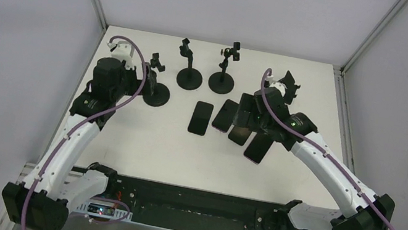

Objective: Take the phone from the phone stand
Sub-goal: Place the phone stand at the center of the board, then reset both arms

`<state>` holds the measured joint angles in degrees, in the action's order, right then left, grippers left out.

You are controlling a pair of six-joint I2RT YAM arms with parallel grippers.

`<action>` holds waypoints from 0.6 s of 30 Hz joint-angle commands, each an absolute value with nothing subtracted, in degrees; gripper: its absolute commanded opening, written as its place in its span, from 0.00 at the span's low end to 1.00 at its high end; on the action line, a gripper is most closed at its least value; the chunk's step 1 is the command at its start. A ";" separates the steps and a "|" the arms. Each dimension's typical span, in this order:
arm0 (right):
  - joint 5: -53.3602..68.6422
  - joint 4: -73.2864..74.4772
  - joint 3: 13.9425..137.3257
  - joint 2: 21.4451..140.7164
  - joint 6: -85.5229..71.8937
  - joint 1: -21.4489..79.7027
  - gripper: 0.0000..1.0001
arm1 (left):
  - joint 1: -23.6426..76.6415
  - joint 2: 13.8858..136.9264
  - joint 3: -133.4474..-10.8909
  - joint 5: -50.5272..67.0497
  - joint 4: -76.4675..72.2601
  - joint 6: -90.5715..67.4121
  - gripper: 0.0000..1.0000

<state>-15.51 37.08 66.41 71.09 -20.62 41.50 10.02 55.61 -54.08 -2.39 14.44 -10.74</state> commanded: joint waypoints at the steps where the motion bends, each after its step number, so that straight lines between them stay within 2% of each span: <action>1: -12.67 43.34 70.64 69.27 -19.08 37.35 1.00 | 9.71 48.95 -49.80 1.59 19.70 -12.57 0.99; 11: 6.64 44.94 70.12 65.51 -25.31 22.74 1.00 | 9.77 42.84 -43.68 3.43 22.74 -15.42 0.99; 18: 8.44 36.47 59.21 53.83 -32.07 10.73 1.00 | 9.76 39.15 -42.08 1.23 23.68 -16.43 0.99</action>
